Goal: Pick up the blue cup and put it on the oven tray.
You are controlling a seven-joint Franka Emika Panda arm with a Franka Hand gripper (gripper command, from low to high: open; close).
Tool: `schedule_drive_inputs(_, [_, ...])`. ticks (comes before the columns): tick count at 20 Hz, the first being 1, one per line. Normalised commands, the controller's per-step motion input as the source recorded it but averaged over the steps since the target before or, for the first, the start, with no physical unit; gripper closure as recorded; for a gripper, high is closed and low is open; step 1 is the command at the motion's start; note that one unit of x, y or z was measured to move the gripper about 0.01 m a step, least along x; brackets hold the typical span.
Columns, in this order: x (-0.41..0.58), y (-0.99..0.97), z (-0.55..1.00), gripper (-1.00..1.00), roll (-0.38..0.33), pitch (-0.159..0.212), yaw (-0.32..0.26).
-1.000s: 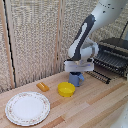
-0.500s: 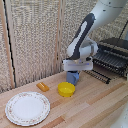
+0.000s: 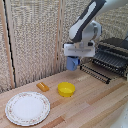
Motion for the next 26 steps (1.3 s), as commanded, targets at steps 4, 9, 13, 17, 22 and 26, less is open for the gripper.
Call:
schedule_drive_inputs(4, [0.422,-0.41,0.71,1.00,-0.069,0.000,-0.183])
schedule_drive_inputs(9, [0.346,-0.72,0.58,1.00,-0.088,0.006,-0.089])
schedule_drive_inputs(13, [0.209,-0.83,0.49,1.00,-0.108,0.025,-0.049])
schedule_drive_inputs(17, [0.116,-0.86,0.26,1.00,-0.141,0.019,-0.025])
schedule_drive_inputs(22, [0.050,-0.86,0.07,1.00,-0.188,0.031,-0.013])
schedule_drive_inputs(26, [0.002,-0.78,0.00,1.00,-0.215,0.119,-0.030])
